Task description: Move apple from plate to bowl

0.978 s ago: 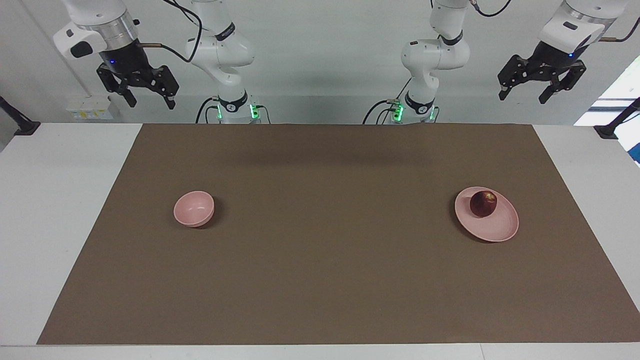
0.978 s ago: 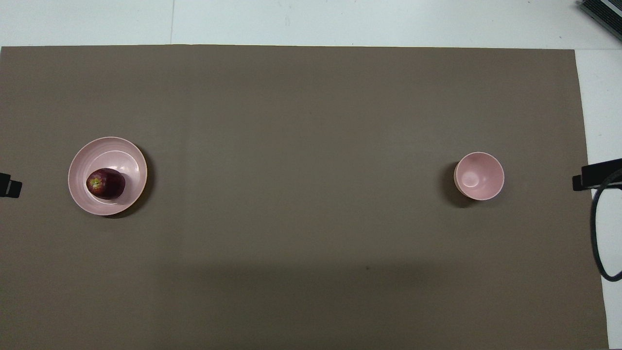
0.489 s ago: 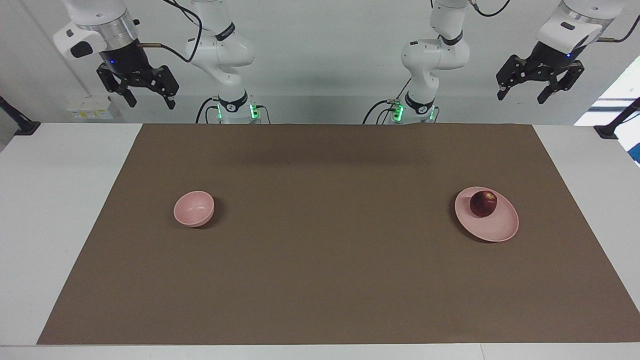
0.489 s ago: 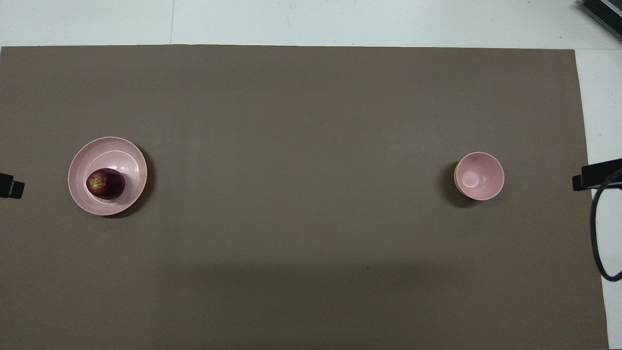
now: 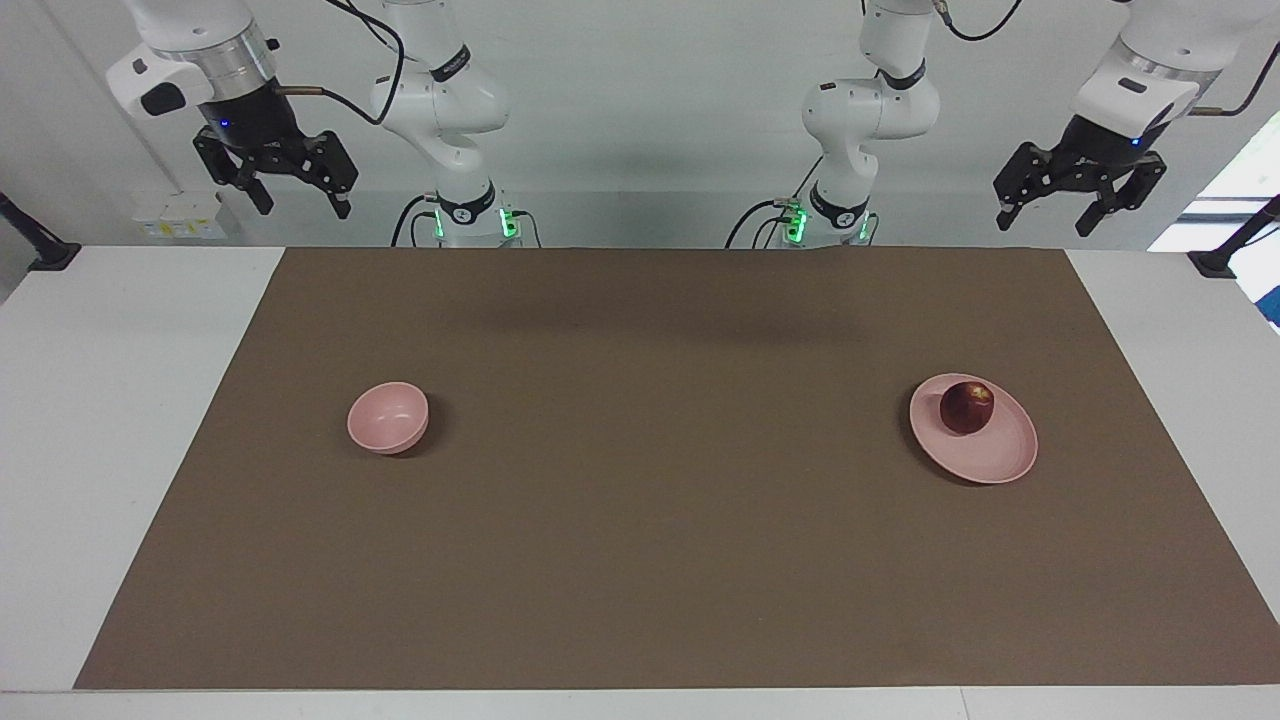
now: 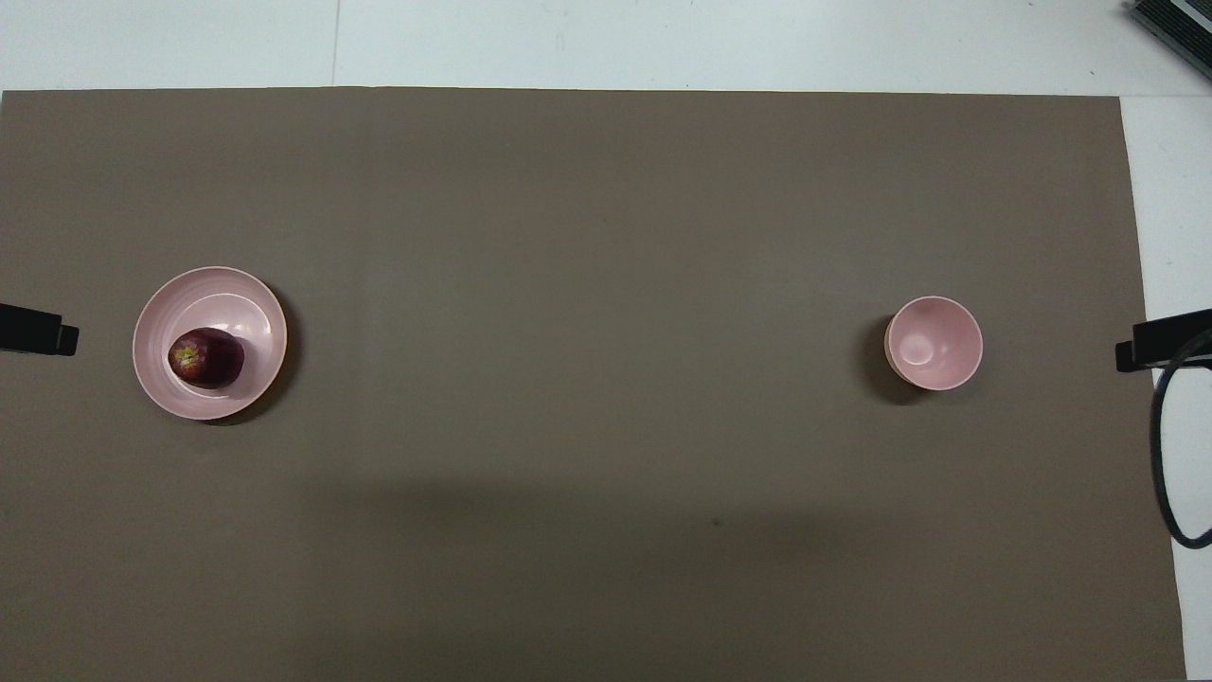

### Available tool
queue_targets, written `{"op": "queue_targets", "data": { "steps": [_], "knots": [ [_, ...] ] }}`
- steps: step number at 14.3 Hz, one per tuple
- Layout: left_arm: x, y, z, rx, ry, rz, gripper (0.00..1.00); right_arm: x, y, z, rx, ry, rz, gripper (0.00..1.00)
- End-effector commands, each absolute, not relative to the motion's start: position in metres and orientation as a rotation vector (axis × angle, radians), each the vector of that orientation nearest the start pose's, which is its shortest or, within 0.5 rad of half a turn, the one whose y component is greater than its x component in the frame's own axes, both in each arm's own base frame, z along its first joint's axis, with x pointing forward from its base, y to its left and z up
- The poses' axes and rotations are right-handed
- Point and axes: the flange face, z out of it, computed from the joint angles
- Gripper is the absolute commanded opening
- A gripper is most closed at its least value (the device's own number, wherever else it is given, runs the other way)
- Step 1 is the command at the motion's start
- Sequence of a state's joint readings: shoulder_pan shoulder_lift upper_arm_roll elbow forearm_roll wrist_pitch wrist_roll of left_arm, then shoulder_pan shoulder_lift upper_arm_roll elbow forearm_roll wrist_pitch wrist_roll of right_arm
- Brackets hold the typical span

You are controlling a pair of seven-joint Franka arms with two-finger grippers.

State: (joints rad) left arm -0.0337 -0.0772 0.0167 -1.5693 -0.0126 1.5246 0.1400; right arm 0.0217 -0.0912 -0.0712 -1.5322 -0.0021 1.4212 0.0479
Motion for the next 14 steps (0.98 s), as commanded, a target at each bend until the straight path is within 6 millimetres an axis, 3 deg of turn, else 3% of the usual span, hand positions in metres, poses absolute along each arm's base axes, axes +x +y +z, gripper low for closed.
{"op": "queue_targets", "data": {
  "steps": [1, 4, 7, 9, 11, 14],
  "knots": [
    [0.528, -0.006, 0.621, -3.133, 0.264, -0.104, 1.00, 0.508, -0.029, 0.681, -3.136, 0.162, 0.027, 1.00],
    [0.534, -0.004, 0.557, -3.129, 0.303, -0.097, 1.00, 0.508, -0.029, 0.681, -3.136, 0.162, 0.027, 1.00],
    [0.535, 0.001, 0.514, -3.103, 0.463, -0.114, 1.00, 0.508, -0.029, 0.681, -3.136, 0.162, 0.027, 1.00],
    [0.537, 0.018, 0.482, -3.097, 0.452, -0.149, 1.00, 0.508, -0.029, 0.681, -3.136, 0.162, 0.027, 1.00],
    [0.536, 0.020, 0.462, -3.098, 0.444, -0.144, 1.00, 0.508, -0.029, 0.681, -3.136, 0.162, 0.027, 1.00],
    [0.534, 0.024, 0.416, -3.095, 0.440, -0.153, 1.00, 0.508, -0.030, 0.681, -3.136, 0.164, 0.027, 1.00]
  ]
}}
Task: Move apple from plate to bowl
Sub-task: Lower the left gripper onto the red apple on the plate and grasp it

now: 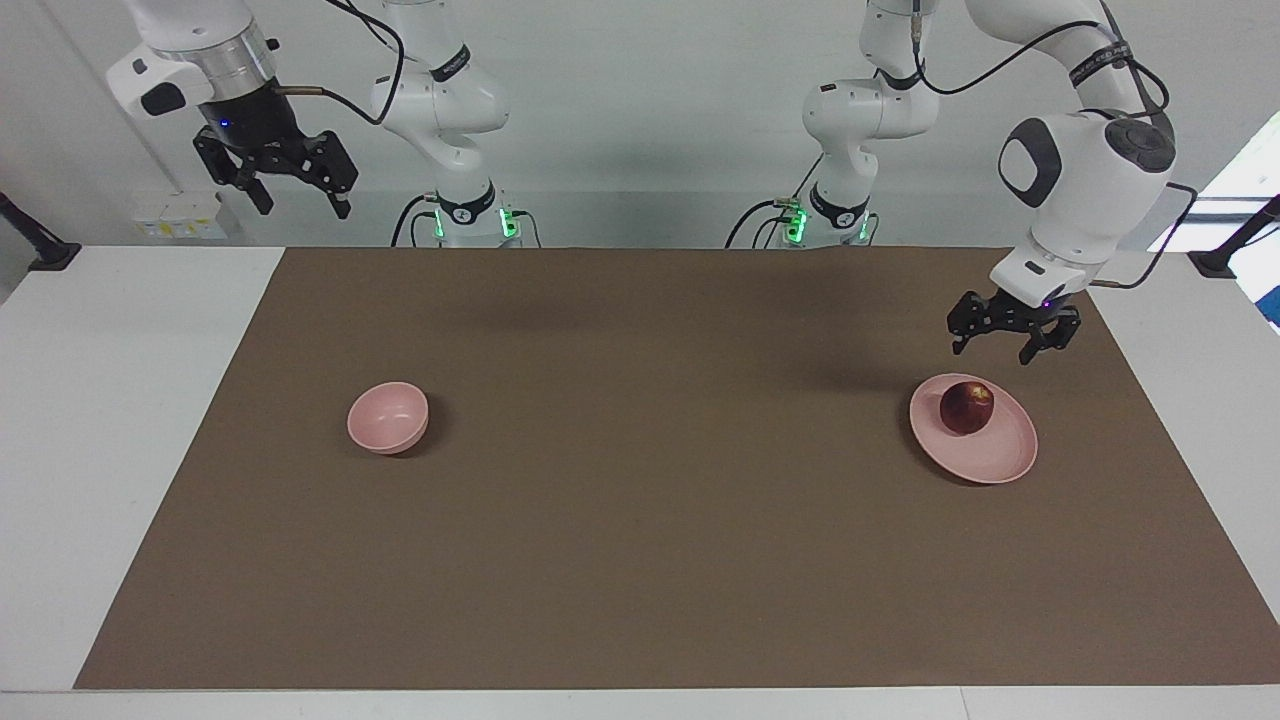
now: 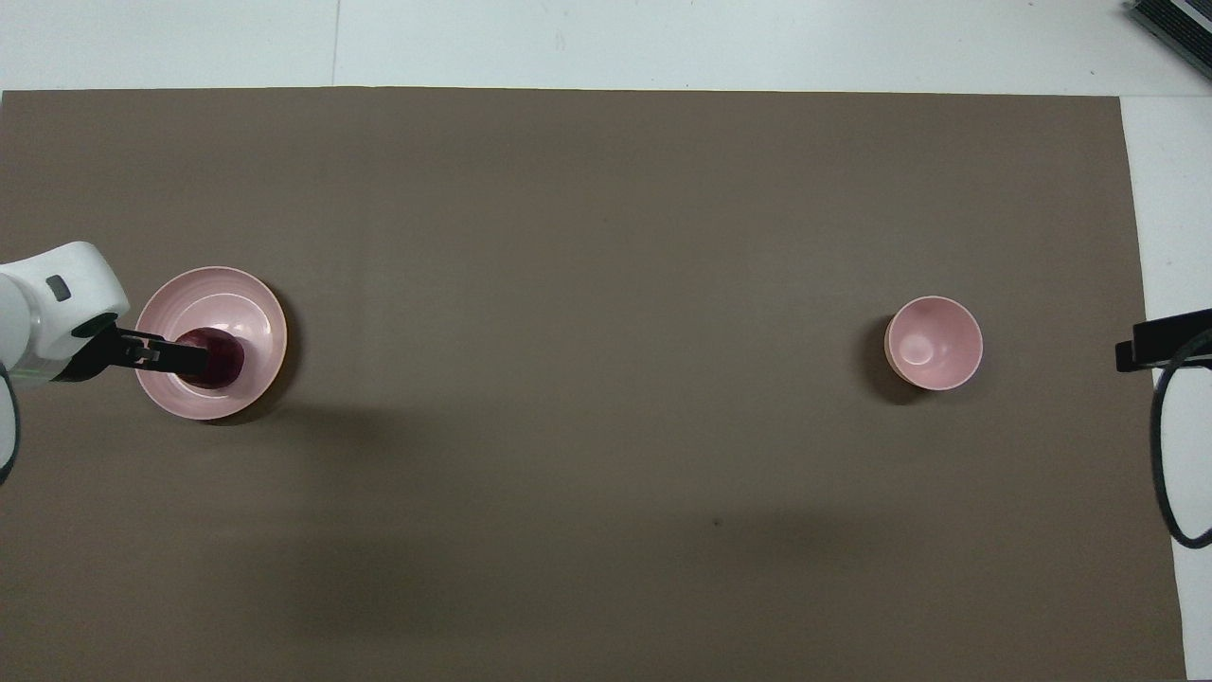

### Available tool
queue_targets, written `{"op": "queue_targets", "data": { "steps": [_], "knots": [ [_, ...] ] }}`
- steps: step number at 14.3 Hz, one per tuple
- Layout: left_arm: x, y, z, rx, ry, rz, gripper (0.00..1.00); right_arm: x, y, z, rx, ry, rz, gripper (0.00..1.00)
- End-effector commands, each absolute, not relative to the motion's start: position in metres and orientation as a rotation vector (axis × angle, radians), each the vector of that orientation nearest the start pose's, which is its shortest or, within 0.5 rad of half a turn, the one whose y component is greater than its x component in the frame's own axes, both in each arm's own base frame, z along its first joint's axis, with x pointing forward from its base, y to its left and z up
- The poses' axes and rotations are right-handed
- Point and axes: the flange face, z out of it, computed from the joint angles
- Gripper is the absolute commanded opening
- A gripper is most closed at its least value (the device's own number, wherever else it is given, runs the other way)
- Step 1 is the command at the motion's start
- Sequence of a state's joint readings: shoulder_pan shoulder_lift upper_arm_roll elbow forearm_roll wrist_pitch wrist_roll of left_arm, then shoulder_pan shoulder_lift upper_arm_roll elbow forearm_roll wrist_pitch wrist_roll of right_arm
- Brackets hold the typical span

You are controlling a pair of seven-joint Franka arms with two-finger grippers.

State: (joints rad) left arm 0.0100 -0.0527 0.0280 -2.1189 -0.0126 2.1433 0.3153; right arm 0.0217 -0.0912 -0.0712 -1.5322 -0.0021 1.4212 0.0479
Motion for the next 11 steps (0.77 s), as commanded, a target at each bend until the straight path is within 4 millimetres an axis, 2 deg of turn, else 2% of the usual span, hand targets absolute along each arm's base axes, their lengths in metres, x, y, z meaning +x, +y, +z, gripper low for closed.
{"op": "queue_targets", "data": {
  "steps": [1, 4, 8, 11],
  "knots": [
    [0.536, 0.024, 0.401, -3.093, 0.439, -0.162, 1.00, 0.508, -0.029, 0.681, -3.136, 0.162, 0.027, 1.00],
    [0.544, 0.033, 0.376, -3.093, 0.417, -0.168, 1.00, 0.508, -0.030, 0.681, -3.136, 0.164, 0.027, 1.00],
    [0.540, 0.044, 0.344, -3.073, 0.435, -0.227, 1.00, 0.508, -0.030, 0.681, -3.136, 0.164, 0.027, 1.00],
    [0.540, 0.044, 0.340, -3.076, 0.436, -0.211, 1.00, 0.508, -0.030, 0.681, -3.136, 0.164, 0.027, 1.00]
  ]
}}
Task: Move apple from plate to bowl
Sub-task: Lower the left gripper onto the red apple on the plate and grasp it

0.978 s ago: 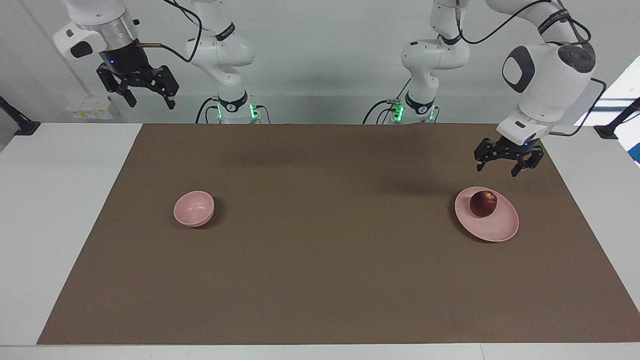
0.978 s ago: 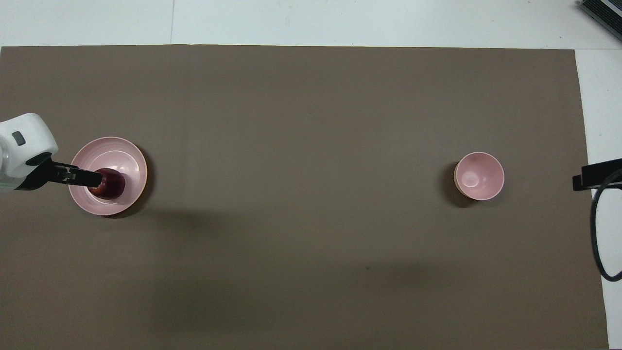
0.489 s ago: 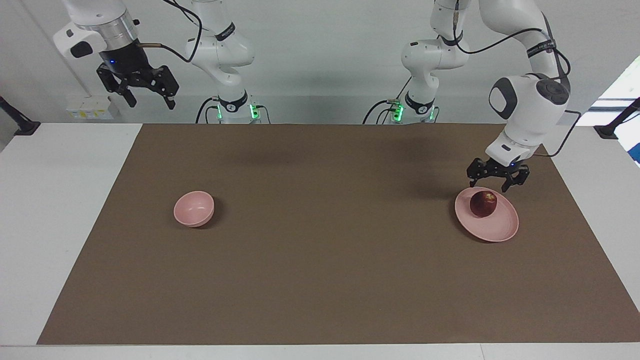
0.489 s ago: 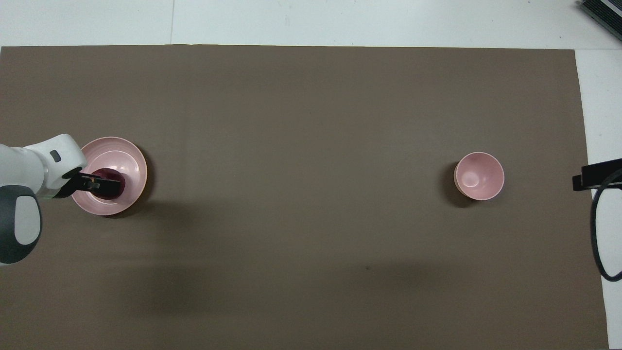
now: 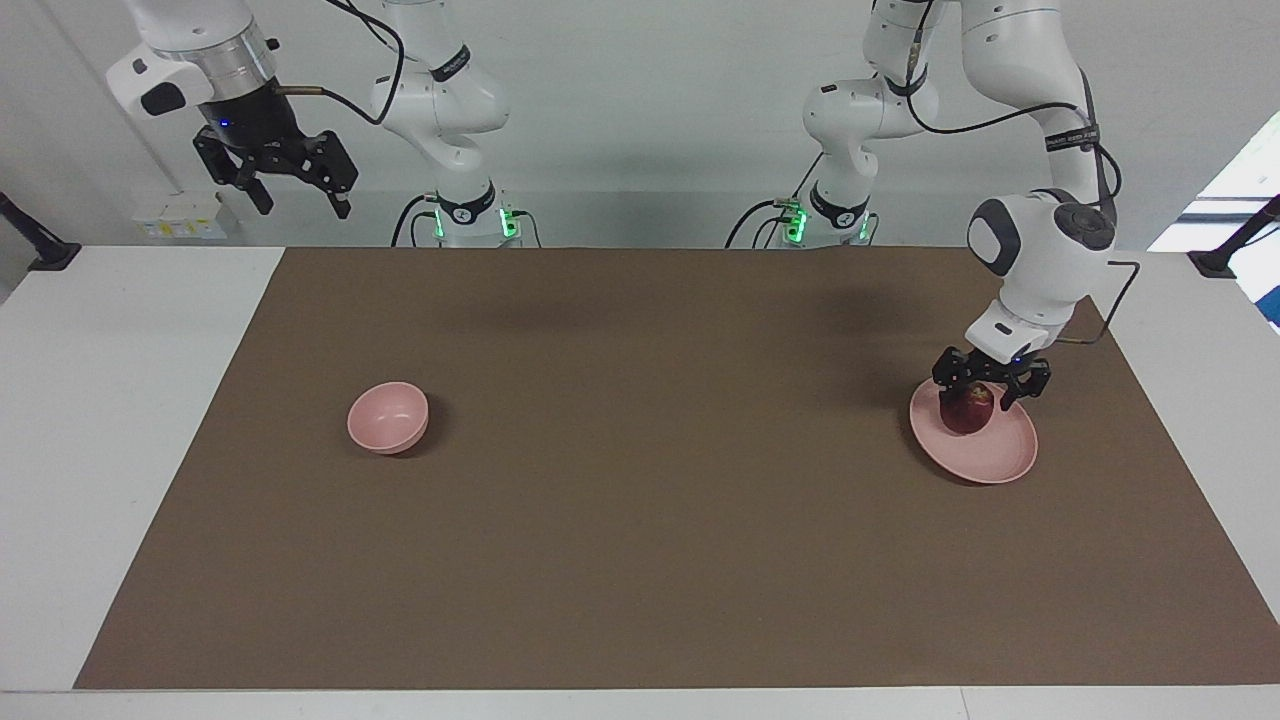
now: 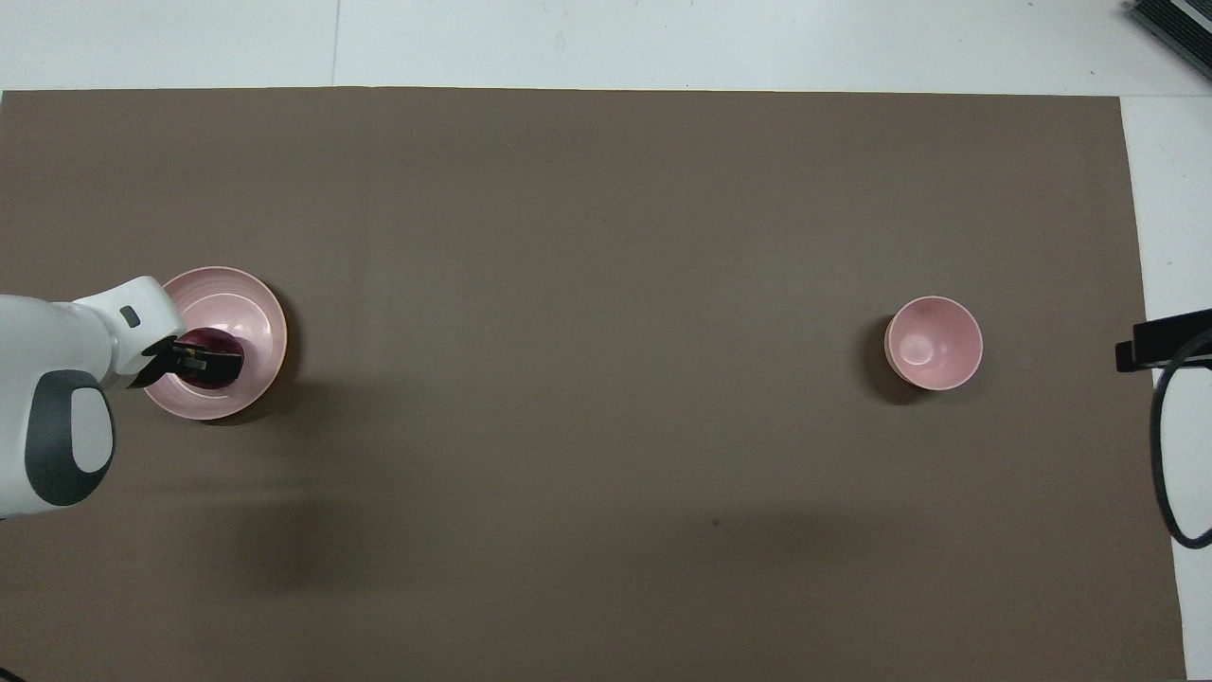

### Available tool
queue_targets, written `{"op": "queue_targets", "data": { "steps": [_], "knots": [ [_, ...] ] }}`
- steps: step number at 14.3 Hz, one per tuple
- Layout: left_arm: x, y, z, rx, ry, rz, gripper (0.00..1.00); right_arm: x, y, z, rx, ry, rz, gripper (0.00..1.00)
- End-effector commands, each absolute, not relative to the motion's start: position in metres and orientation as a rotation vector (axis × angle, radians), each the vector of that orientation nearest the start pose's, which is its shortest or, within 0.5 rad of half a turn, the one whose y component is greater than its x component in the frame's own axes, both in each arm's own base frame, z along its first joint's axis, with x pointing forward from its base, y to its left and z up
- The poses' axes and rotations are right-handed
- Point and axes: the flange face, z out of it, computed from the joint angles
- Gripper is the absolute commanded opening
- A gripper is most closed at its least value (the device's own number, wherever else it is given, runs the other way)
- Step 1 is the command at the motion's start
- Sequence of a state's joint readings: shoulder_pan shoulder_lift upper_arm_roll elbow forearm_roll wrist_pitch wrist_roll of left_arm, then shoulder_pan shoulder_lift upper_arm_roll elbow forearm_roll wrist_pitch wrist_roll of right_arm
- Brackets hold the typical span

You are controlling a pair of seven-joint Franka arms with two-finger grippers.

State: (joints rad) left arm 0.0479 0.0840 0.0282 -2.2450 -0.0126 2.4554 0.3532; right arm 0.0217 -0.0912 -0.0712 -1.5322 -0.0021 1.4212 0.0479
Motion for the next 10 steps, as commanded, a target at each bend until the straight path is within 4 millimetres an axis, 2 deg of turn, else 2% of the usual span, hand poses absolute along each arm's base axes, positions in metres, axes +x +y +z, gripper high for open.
{"op": "queue_targets", "data": {
  "steps": [1, 2, 3, 4, 5, 7, 10],
  "knots": [
    [0.540, 0.044, 0.339, -3.077, 0.433, -0.208, 1.00, 0.508, -0.030, 0.681, -3.136, 0.164, 0.027, 1.00],
    [0.540, 0.043, 0.339, -3.078, 0.436, -0.206, 0.90, 0.508, -0.030, 0.681, -3.136, 0.164, 0.027, 1.00],
    [0.541, 0.044, 0.339, -3.077, 0.433, -0.208, 0.40, 0.508, -0.030, 0.681, -3.136, 0.164, 0.027, 1.00],
    [0.544, 0.043, 0.342, -3.074, 0.438, -0.222, 0.12, 0.508, -0.030, 0.681, -3.136, 0.164, 0.027, 1.00],
    [0.546, 0.040, 0.343, -3.071, 0.447, -0.229, 0.02, 0.508, -0.030, 0.681, -3.136, 0.164, 0.027, 1.00],
    [0.546, 0.037, 0.345, -3.075, 0.440, -0.223, 0.00, 0.508, -0.030, 0.681, -3.136, 0.164, 0.027, 1.00],
    [0.553, 0.034, 0.367, -3.063, 0.451, -0.276, 0.00, 0.508, -0.030, 0.681, -3.136, 0.164, 0.027, 1.00]
  ]
}}
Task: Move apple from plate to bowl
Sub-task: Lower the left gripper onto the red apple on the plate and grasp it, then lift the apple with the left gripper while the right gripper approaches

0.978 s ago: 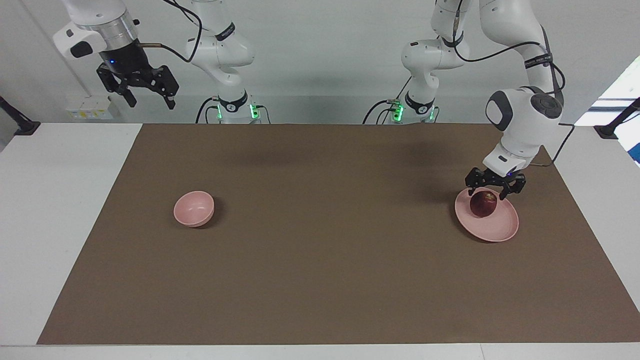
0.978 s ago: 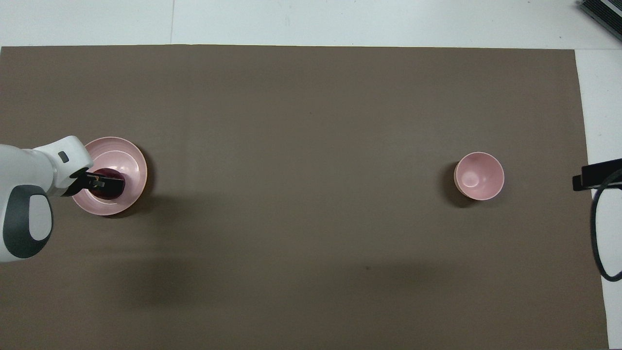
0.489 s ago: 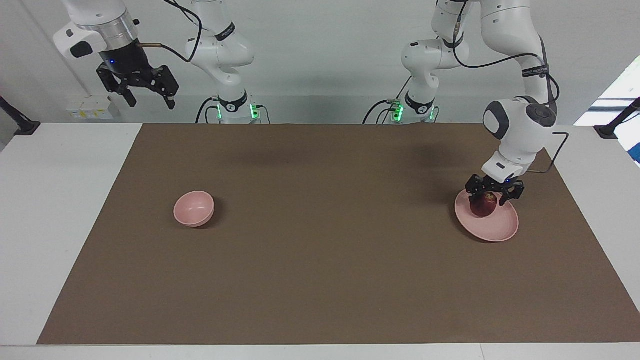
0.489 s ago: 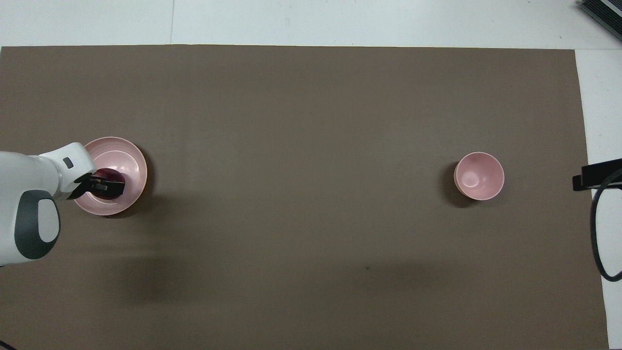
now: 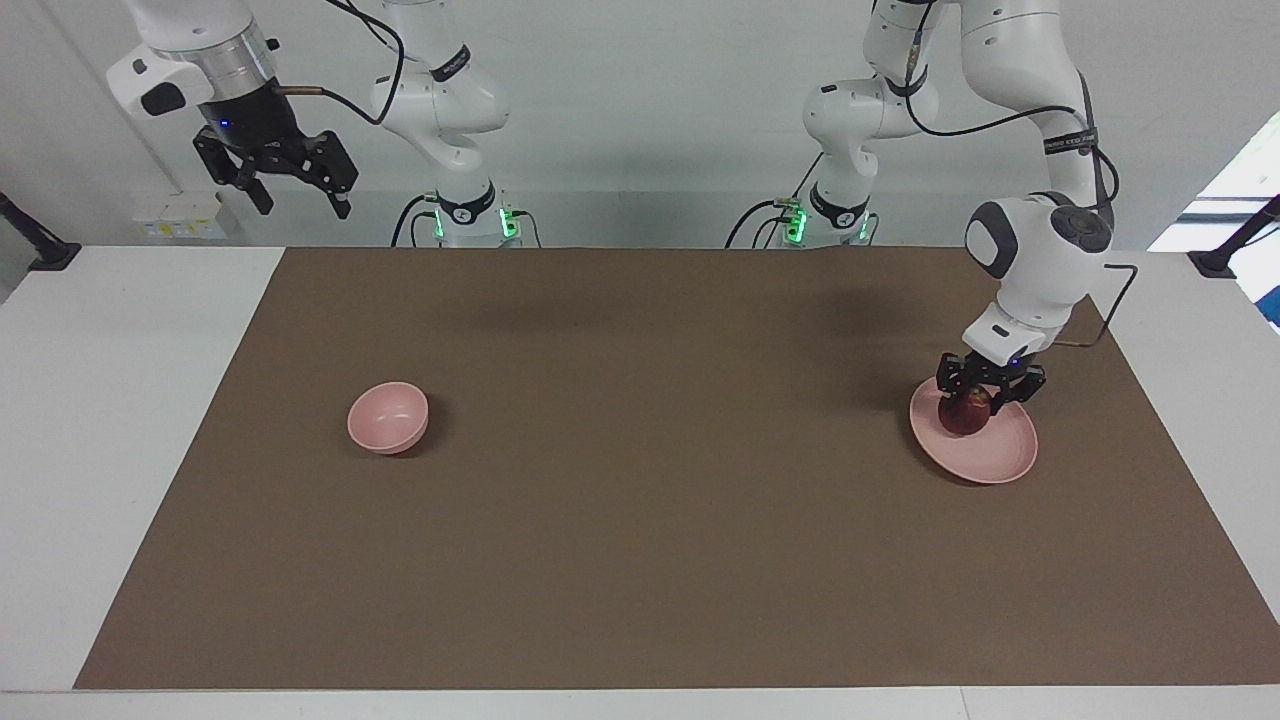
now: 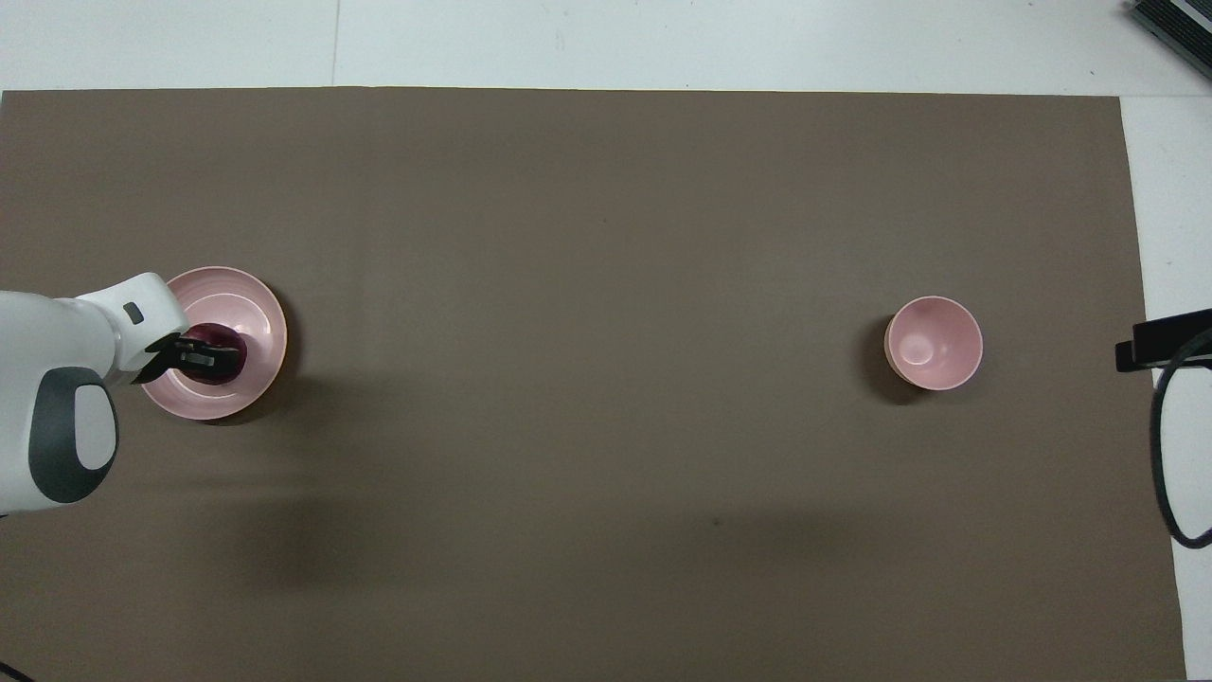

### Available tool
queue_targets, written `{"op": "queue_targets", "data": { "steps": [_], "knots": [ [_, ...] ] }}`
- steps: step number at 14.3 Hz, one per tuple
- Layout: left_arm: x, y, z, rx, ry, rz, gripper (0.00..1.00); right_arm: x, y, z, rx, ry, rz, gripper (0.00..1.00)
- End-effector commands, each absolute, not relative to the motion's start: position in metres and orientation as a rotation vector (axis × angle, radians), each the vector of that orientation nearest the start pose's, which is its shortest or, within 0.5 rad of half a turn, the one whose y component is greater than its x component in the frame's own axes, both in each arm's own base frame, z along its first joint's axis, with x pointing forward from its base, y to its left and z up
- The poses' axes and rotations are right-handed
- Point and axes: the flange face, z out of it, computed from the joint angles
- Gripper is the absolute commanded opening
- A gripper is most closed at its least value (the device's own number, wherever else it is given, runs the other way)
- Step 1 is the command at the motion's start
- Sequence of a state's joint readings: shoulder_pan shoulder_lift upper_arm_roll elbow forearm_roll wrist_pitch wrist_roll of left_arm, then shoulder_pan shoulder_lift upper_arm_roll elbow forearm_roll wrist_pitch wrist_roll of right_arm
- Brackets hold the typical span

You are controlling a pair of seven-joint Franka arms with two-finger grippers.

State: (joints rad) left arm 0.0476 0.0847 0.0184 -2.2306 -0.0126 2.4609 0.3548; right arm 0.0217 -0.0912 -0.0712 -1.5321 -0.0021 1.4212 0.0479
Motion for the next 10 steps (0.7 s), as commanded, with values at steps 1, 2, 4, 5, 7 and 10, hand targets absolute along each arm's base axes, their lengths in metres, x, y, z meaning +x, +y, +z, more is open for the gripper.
{"op": "queue_targets", "data": {
  "steps": [1, 2, 4, 5, 7, 10],
  "knots": [
    [0.552, 0.031, 0.379, -3.060, 0.455, -0.293, 0.00, 0.508, -0.030, 0.681, -3.136, 0.164, 0.027, 1.00],
    [0.548, 0.027, 0.390, -3.067, 0.469, -0.264, 0.00, 0.508, -0.030, 0.681, -3.136, 0.167, 0.027, 1.00],
    [0.549, 0.009, 0.421, -3.124, 0.480, -0.203, 0.00, 0.507, -0.031, 0.682, -3.129, 0.177, 0.024, 1.00],
    [0.554, 0.001, 0.438, -3.197, 0.446, -0.187, 0.00, 0.505, -0.032, 0.685, -3.132, 0.175, 0.022, 1.00],
    [0.560, -0.022, 0.467, -3.323, 0.435, -0.156, 0.00, 0.503, -0.031, 0.689, -3.132, 0.173, 0.000, 1.00],
    [0.557, -0.058, 0.485, -3.485, 0.349, -0.154, 0.00, 0.504, -0.024, 0.689, -3.134, 0.140, 0.000, 1.00]
  ]
}}
